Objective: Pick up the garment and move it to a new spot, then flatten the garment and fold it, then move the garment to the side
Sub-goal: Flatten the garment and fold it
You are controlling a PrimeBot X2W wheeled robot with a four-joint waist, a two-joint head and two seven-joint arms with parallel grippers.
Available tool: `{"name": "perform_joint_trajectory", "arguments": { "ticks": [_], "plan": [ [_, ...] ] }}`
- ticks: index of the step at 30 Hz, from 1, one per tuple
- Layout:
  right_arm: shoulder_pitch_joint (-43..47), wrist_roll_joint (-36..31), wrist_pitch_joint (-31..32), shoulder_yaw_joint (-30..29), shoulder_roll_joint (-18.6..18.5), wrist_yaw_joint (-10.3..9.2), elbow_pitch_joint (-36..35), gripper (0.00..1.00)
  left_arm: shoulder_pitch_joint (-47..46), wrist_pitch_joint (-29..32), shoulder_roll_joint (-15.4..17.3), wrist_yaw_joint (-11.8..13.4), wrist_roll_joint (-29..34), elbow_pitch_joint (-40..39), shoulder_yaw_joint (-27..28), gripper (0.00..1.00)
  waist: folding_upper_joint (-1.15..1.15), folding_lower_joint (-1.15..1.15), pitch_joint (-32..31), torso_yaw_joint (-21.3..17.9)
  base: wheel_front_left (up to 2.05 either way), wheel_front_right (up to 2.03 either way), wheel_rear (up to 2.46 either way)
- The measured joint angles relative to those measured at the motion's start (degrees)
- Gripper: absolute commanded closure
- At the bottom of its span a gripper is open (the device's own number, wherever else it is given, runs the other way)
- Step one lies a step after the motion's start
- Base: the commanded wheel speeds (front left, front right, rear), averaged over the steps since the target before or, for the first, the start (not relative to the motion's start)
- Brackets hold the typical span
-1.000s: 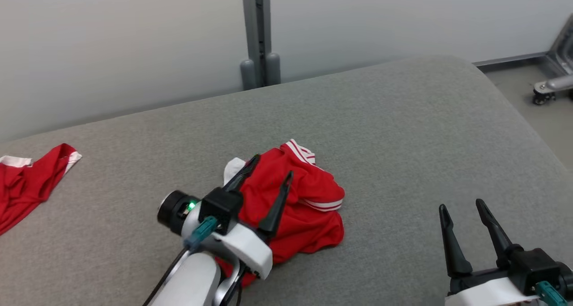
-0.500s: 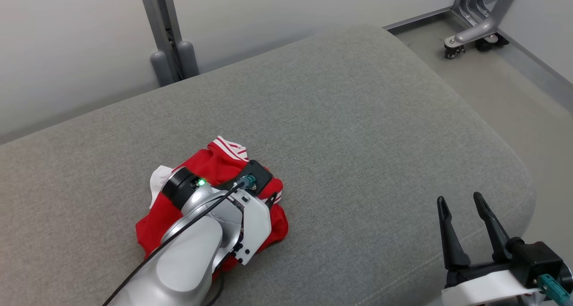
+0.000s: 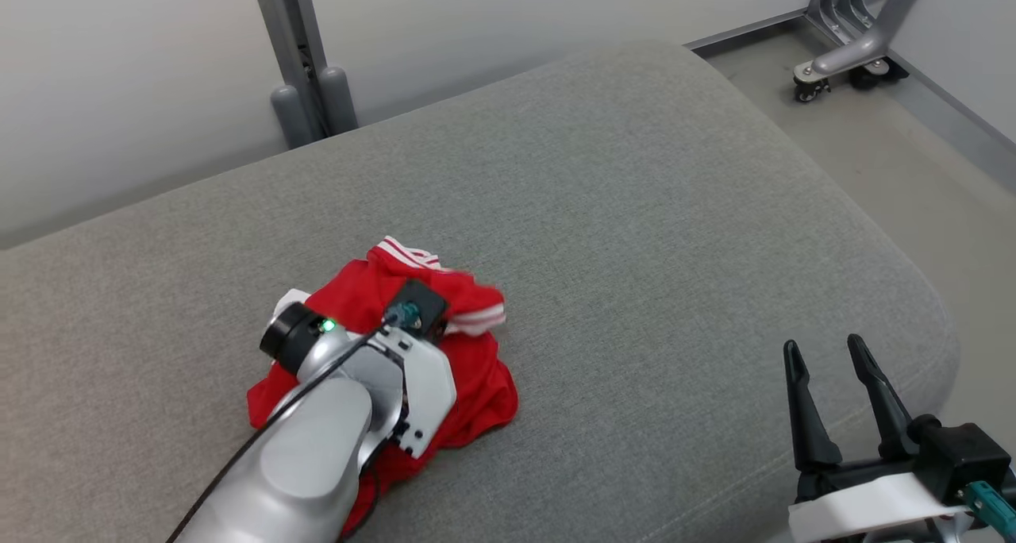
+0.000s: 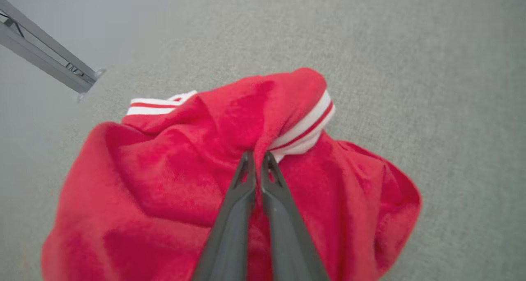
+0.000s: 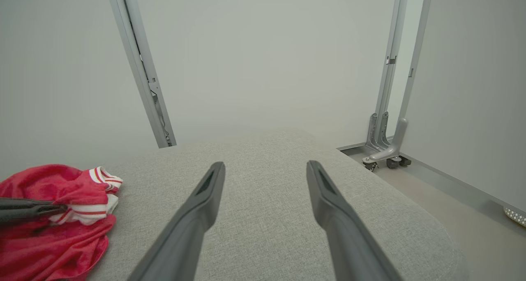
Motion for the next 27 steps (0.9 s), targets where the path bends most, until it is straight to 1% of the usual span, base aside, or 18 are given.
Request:
{"name": "perform_joint_trajectory", "arguments": {
  "ticks": [8, 12, 14, 15, 19, 20, 21, 22, 27],
  "plan": [
    [1.0, 0.0, 0.0, -0.4, 0.0, 0.00, 0.2, 0.00, -4.0, -9.4, -0.9, 2.9, -9.3, -7.2, 6.6, 1.00, 0.00, 0.00, -0.6, 2.7, 0.00, 0.00, 0.00],
    [1.0, -0.2, 0.0, -0.4, 0.0, 0.00, 0.2, 0.00, -5.6, -13.3, -0.9, 4.3, -14.9, -13.3, 8.9, 1.00, 0.00, 0.00, -1.4, 3.8, 0.00, 0.00, 0.00],
    [1.1, -0.5, 0.0, -0.6, 0.0, 0.00, 0.2, 0.00, -5.9, -14.2, -0.9, 4.9, -17.0, -16.2, 9.6, 1.00, 0.00, 0.00, -1.9, 4.3, 0.00, 0.00, 0.00],
    [1.3, -0.6, 0.0, -0.9, 0.0, 0.00, 0.1, 0.00, -5.9, -14.9, -1.0, 5.3, -19.1, -19.7, 10.5, 1.00, 0.00, 0.00, -2.3, 4.8, 0.00, 0.00, 0.00],
    [2.5, -1.0, 0.0, -1.5, 0.1, 0.00, -0.1, 0.00, -4.9, -14.6, -0.9, 5.8, -22.0, -27.2, 12.5, 1.00, 0.00, 0.00, -2.9, 6.4, 0.00, 0.00, 0.00],
    [2.5, -1.0, 0.0, -1.5, 0.1, 0.00, -0.1, 0.00, -4.9, -14.6, -0.9, 5.8, -22.0, -27.2, 12.5, 1.00, 0.00, 0.00, -2.9, 6.4, 0.00, 0.00, 0.00],
    [2.6, -1.0, 0.0, -1.7, 0.0, 0.00, -0.1, 0.00, -4.0, -14.1, -0.8, 6.2, -23.0, -29.2, 13.3, 1.00, 0.00, 0.00, -3.0, 6.8, 0.00, 0.00, 0.00],
    [3.0, -1.1, 0.0, -2.2, 0.0, 0.00, -0.3, 0.00, -1.8, -13.5, 0.0, 7.1, -24.3, -33.3, 14.7, 1.00, 0.00, 0.00, -3.2, 7.9, 0.00, 0.00, 0.00],
    [3.4, -1.5, 0.0, -2.5, 0.1, 0.00, -0.5, 0.00, 4.0, -10.3, 3.0, 8.4, -28.2, -43.8, 17.9, 1.00, 0.00, 0.00, -3.7, 11.0, 0.00, 0.00, 0.00]
  ]
}}
